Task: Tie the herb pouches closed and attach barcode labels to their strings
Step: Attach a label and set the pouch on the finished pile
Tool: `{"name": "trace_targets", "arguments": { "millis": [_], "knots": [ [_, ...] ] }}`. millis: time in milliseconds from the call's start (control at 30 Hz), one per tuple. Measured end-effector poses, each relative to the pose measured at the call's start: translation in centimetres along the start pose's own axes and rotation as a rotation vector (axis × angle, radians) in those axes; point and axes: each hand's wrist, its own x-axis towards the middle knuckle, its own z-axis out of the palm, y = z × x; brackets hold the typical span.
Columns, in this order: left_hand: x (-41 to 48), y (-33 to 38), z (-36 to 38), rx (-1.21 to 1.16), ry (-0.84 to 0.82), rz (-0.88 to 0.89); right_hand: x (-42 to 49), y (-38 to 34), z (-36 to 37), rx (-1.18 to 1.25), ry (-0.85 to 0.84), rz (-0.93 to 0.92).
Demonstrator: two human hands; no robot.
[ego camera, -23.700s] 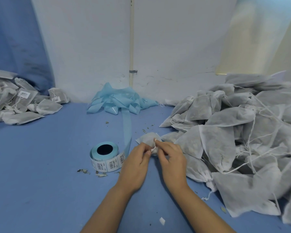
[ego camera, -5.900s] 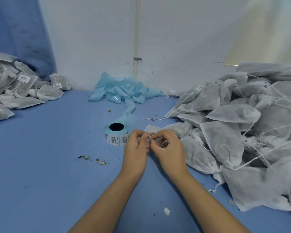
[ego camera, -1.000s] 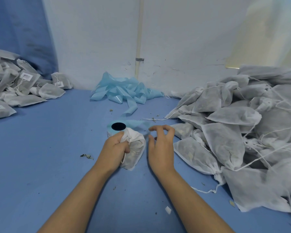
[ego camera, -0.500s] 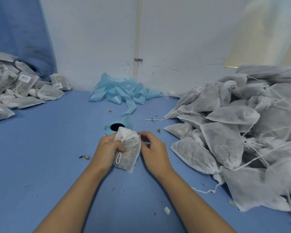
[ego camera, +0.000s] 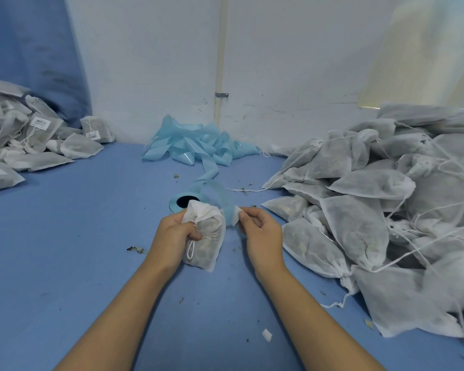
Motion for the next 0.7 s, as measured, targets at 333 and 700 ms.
{"name": "trace_targets", "arguments": {
  "millis": [333, 700],
  "knots": [
    [-0.1, 0.2, 0.3, 0.024, 0.010, 0.036, -0.2, -0.4, -0.2, 0.049, 0.223, -0.031],
    [0.7, 0.8, 2.5, -0.282, 0.208, 0.118, -1.8, -1.5, 0.8, -0.194, 0.244, -0.524]
  ]
}}
